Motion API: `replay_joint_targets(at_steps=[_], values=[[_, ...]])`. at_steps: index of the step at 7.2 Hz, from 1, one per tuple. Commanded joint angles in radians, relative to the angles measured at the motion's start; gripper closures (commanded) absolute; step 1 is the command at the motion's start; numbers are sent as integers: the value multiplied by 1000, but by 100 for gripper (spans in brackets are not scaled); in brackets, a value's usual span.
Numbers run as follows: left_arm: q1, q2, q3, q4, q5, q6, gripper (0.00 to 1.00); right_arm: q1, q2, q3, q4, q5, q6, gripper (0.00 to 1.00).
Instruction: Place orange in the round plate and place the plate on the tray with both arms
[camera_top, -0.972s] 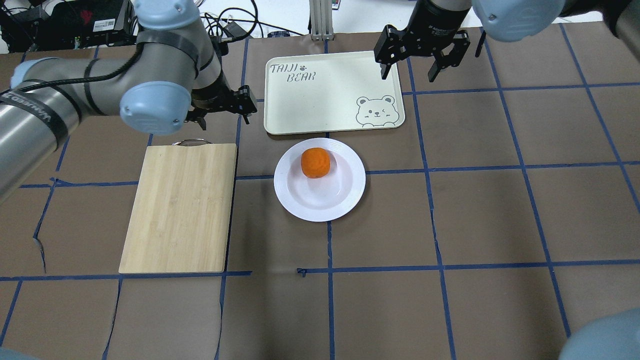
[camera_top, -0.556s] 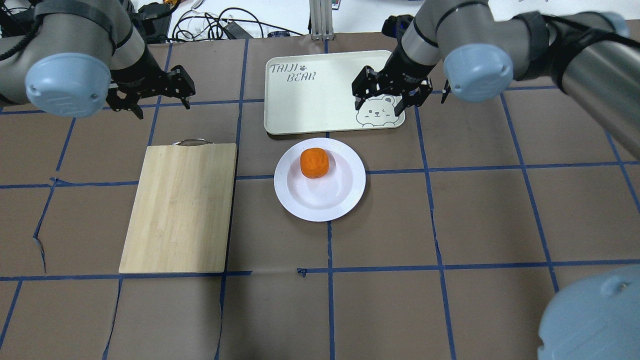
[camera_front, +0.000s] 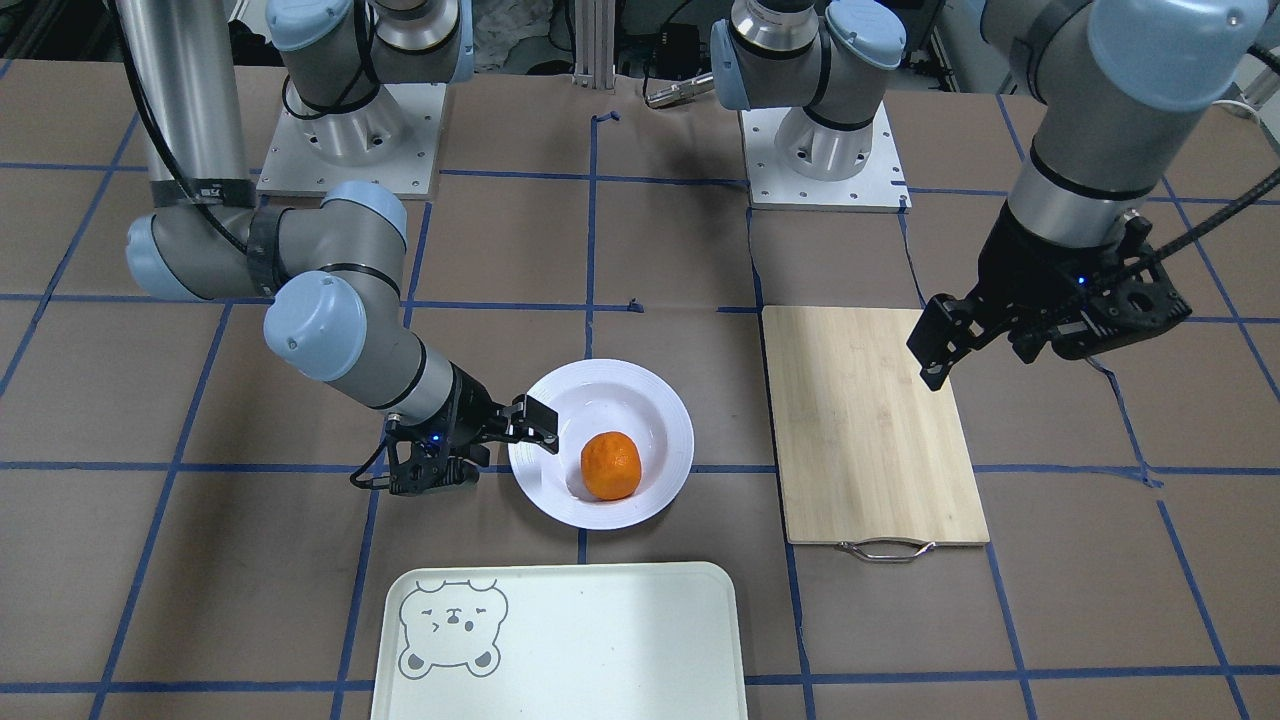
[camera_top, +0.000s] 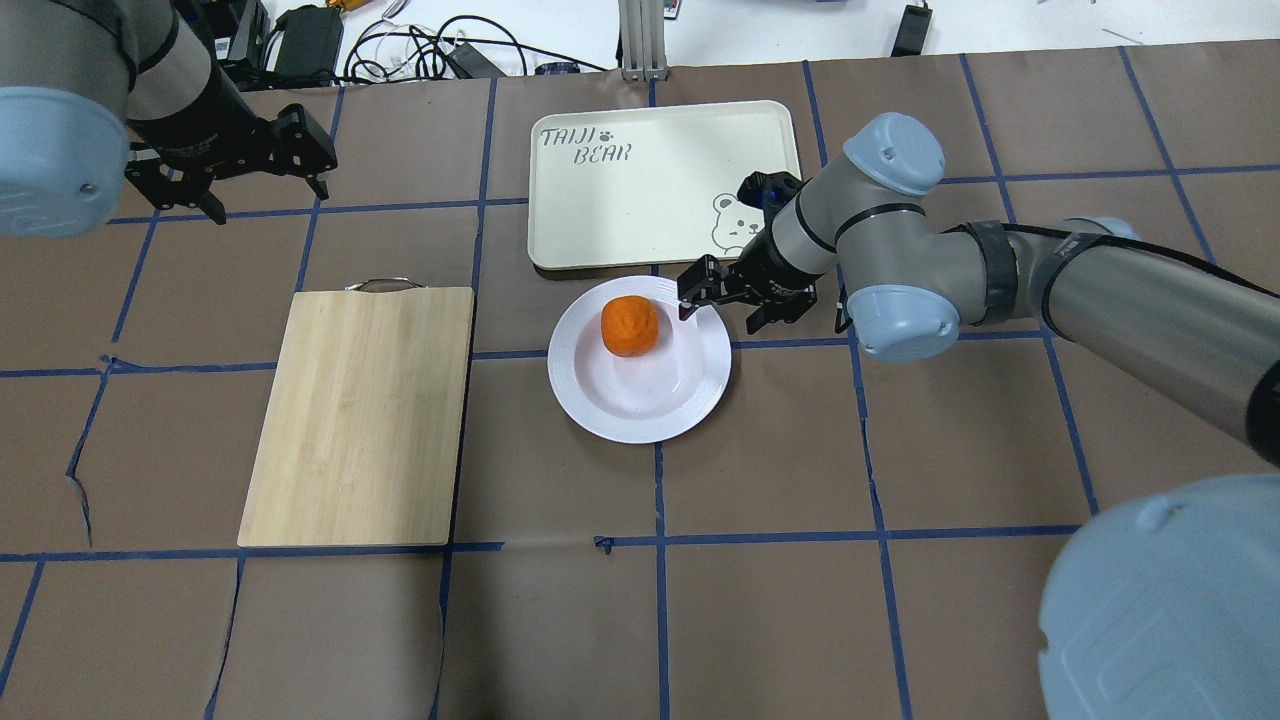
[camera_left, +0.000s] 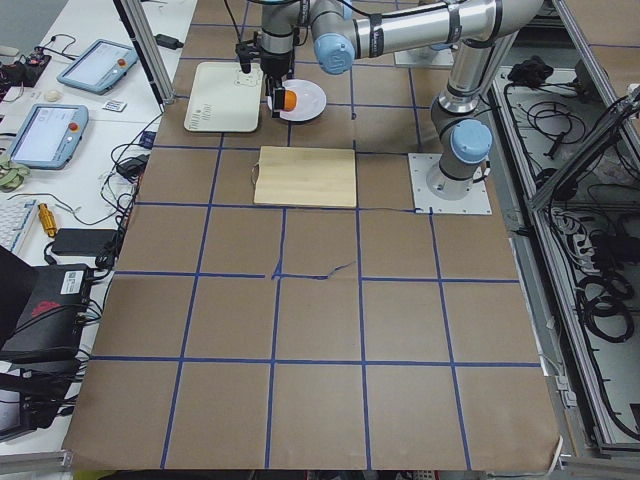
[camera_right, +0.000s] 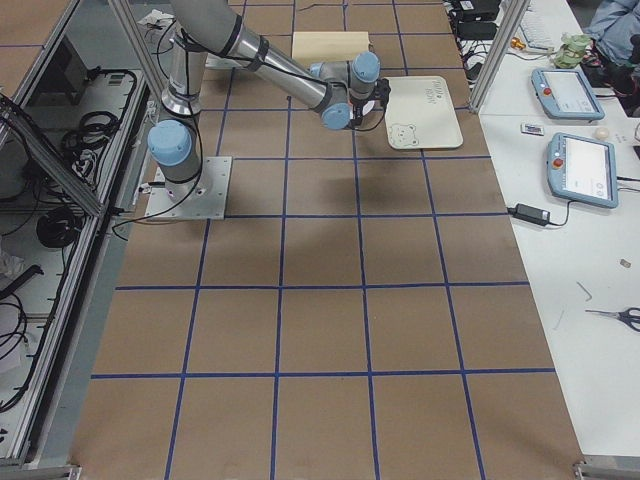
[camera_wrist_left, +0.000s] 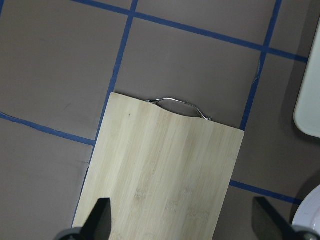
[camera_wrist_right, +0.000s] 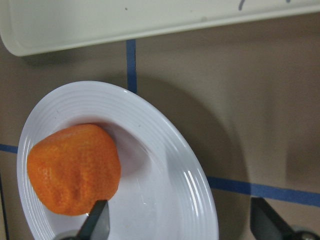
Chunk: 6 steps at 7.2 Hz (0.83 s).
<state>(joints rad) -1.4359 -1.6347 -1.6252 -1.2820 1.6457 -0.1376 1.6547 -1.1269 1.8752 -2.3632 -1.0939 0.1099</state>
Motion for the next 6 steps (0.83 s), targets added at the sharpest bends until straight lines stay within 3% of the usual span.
replay_joint_targets(at_steps=[1, 2, 3, 5, 6], values=[[-12, 71, -16, -5, -9, 9, 0, 22, 33, 15, -22, 5, 39, 0], [-12, 93, -39, -29, -134, 16, 0, 22, 32, 16, -13, 8, 42, 0], [-12, 117, -59, -36, -173, 133, 0, 26, 33, 22, -10, 9, 65, 3], [-12, 157, -70, -138, -165, 262, 0, 28, 32, 39, -10, 6, 71, 14], [-12, 148, -76, -149, -165, 262, 0, 34, 33, 39, -11, 5, 71, 30]])
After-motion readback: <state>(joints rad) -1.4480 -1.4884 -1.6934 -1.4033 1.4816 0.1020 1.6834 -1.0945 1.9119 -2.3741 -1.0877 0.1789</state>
